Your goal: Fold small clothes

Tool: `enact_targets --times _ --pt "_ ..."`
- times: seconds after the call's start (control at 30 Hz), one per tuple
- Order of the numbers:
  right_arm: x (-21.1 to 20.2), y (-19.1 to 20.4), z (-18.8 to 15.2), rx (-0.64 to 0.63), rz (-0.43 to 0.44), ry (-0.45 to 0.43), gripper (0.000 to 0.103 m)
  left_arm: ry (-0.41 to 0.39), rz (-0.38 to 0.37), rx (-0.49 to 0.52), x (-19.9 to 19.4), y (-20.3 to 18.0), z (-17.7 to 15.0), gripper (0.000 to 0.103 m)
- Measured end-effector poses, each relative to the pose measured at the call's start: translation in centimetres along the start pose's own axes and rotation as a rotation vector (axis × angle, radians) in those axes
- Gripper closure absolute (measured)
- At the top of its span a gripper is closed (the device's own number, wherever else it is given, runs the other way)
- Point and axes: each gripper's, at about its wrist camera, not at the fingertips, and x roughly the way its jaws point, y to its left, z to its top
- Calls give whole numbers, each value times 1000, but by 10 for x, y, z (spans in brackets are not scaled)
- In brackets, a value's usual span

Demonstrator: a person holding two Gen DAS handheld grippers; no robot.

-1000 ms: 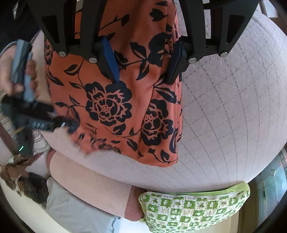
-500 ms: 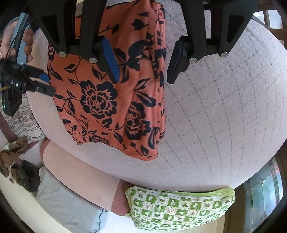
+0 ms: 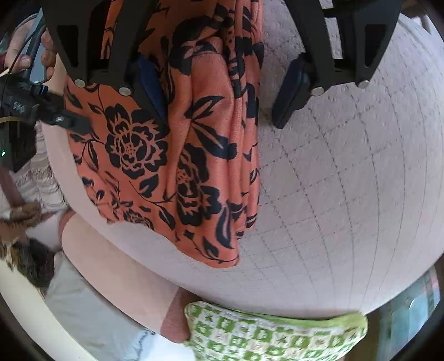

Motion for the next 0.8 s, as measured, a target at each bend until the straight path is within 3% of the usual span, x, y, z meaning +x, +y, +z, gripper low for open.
enact_targets --times 0.03,0.13,0.17,0.3,0.47,0.6,0.8 --pt "2 7 -1 -37 -28 -1 39 10 -32 2 1 -1 0 56" --pt "-6 17 2 -79 -31 -14 60 17 -55 -3 -1 -2 3 69" --pt "-11 22 4 -101 -25 -16 62 14 -54 0 -3 -3 3 71" --pt "-29 41 10 -183 -35 -44 64 -41 -74 29 -22 -22 12 76" --pt "-85 50 30 -238 -36 -151 64 -141 -122 96 -49 -67 36 76" --pt "-137 40 56 -259 -53 -246 64 -206 -161 171 -53 -120 67 76" --pt "-168 1 89 -226 -57 -308 64 -231 -188 228 -31 -172 90 75"
